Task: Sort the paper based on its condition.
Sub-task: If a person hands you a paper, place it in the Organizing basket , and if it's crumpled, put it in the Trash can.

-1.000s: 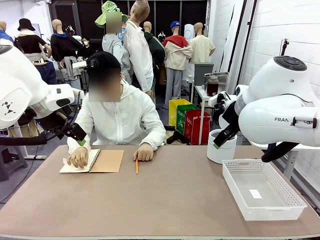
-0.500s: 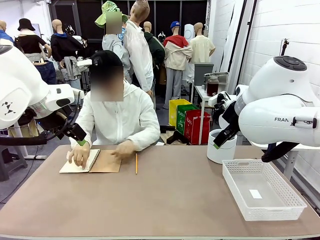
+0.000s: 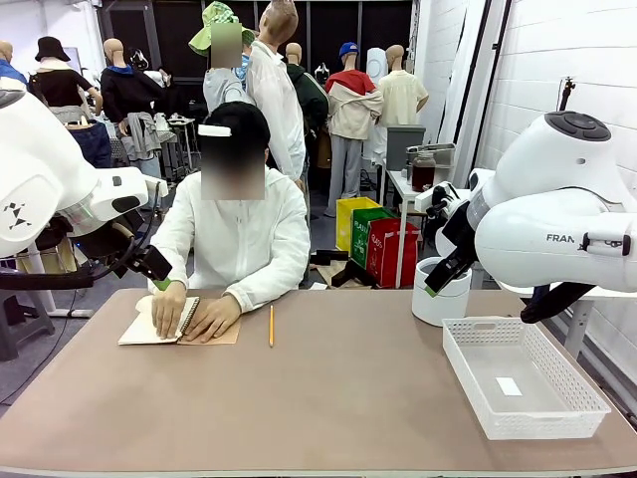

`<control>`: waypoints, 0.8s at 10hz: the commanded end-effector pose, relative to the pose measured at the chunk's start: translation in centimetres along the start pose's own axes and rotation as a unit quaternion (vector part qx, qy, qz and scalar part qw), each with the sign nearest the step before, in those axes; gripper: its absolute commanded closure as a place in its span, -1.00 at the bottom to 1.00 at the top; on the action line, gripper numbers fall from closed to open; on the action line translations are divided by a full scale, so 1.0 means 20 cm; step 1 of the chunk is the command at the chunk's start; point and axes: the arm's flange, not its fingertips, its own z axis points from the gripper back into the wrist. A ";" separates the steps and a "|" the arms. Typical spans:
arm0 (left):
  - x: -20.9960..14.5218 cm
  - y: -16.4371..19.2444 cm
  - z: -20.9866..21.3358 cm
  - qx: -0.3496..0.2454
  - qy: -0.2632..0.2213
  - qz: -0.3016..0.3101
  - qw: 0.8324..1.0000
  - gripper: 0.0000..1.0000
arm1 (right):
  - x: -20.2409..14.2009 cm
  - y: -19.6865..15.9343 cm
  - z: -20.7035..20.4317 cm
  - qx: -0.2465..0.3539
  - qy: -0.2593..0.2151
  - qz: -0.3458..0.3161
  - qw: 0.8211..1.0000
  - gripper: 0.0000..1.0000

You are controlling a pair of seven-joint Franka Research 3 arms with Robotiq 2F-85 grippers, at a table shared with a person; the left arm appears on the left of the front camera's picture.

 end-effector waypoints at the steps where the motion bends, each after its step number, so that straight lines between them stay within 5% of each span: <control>1: 0.00 0.00 0.00 0.000 -0.001 0.000 1.000 -1.00 | 0.00 0.00 0.00 0.000 0.000 0.000 1.000 -1.00; 8: 0.00 0.00 0.00 0.000 -0.001 0.000 1.000 -1.00 | 0.00 0.00 0.00 0.000 0.000 0.000 1.000 -1.00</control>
